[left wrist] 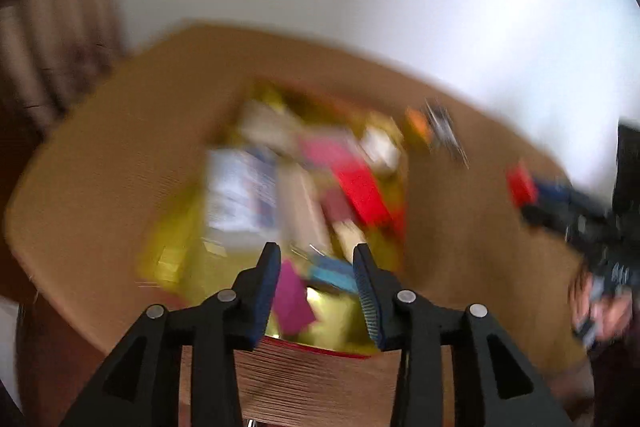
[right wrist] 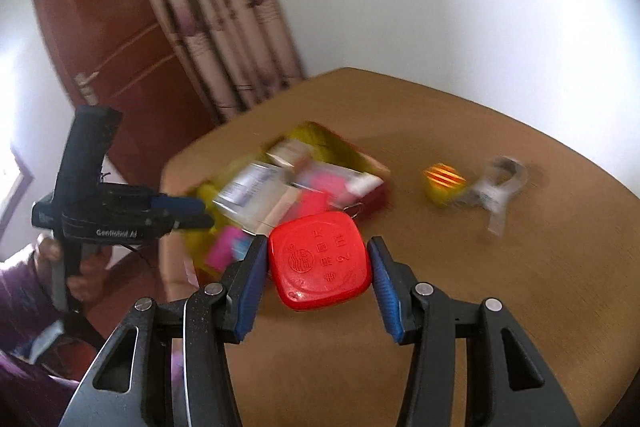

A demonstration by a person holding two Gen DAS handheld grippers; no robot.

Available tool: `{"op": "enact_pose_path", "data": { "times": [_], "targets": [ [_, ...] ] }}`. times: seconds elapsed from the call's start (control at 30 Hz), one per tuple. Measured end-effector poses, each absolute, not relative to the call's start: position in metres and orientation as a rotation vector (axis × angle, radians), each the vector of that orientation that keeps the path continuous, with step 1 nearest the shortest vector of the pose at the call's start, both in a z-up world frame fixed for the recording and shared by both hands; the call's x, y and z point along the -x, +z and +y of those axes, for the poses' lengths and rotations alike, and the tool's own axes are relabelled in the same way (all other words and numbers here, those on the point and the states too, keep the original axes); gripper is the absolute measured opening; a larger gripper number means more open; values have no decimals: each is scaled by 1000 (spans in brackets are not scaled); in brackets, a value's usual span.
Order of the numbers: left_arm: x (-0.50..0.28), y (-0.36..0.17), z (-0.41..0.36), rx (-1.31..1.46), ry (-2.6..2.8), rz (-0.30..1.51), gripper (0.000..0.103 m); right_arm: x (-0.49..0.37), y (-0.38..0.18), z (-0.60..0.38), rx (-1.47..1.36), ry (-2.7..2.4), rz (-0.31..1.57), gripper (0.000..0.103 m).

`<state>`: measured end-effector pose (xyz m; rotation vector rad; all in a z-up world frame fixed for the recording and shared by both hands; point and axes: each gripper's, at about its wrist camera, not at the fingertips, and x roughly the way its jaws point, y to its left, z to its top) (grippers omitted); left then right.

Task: Organize rigid objects
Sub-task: 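Carry the red rounded case into the tin and open the right tool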

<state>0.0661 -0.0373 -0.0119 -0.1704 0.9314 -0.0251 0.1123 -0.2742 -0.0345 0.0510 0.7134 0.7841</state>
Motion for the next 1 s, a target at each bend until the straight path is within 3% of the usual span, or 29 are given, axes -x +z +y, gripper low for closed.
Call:
{"op": "enact_pose_path", "data": {
  "times": [0.43, 0.67, 0.83, 0.9, 1.0],
  "targets": [
    [5, -6, 48, 235, 371, 700, 41, -131, -55, -80, 68, 1033, 901, 47],
    [14, 1, 51, 193, 352, 647, 41, -157, -86, -59, -66, 968, 1081, 47],
    [10, 0, 45, 155, 337, 653, 45, -155, -85, -60, -82, 940, 1073, 47],
    [8, -2, 45, 157, 329, 667, 46, -154, -79, -63, -104, 925, 1046, 56],
    [6, -5, 42, 144, 326, 675, 47, -149, -65, -82, -189, 915, 959, 56]
  ]
}}
